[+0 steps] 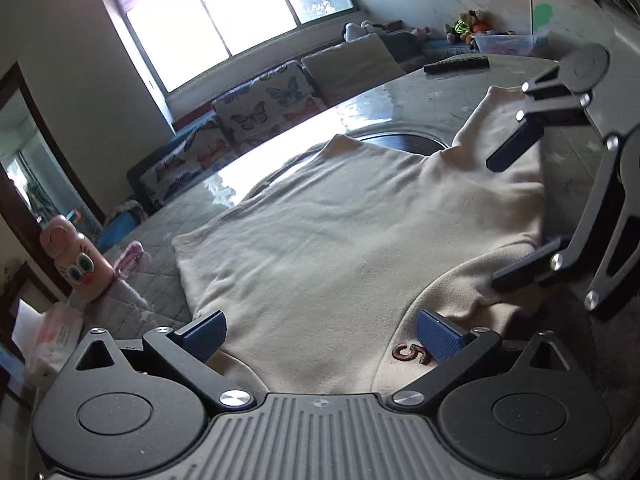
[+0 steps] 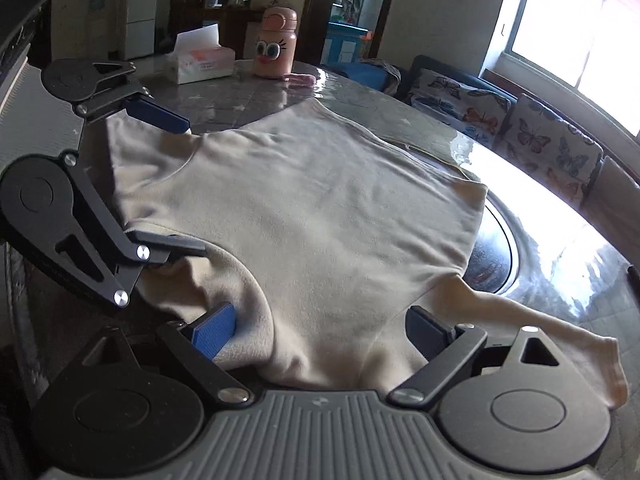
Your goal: Fold clothes
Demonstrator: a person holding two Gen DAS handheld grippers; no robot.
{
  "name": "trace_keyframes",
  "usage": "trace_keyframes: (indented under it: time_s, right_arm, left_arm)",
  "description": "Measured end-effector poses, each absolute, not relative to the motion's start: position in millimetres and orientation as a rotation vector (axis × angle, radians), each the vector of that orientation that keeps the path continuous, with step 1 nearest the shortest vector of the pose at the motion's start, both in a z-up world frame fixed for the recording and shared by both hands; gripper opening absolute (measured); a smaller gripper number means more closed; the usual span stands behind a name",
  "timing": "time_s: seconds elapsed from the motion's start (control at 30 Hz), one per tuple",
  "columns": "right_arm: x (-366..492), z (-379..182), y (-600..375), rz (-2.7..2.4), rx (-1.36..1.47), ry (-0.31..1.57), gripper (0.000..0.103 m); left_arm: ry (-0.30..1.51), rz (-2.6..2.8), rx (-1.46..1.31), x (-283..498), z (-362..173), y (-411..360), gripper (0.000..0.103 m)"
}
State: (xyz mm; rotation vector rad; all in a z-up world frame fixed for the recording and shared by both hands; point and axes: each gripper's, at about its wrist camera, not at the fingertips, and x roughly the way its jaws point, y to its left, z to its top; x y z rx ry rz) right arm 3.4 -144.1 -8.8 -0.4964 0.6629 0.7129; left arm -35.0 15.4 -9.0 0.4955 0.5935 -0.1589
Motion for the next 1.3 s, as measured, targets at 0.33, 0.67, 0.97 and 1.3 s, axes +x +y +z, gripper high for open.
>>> trace_keyframes:
  time_s: [0.33, 0.67, 0.97, 1.3]
  right_arm:
    - [8, -9, -154, 0.693, -0.405, 0.692, 0.094]
    - [27, 10, -214, 0.519, -0.223, 0.688, 0.092]
    - [43, -19, -240, 0.386, -0.248, 0.733, 0.091]
    - [58, -18, -269, 0.293, -0.199, 0.741, 0.091]
  left_arm:
    - [0.57, -0.148, 0.474, -30, 9, 19, 0.103]
    - [0.544, -0.159, 0.432, -14, 17, 1, 0.103]
    - [0.554, -0.262, 0.44, -1, 7, -42, 0.103]
    - [0.562, -0.282, 0.44, 7, 4, -55, 0.103]
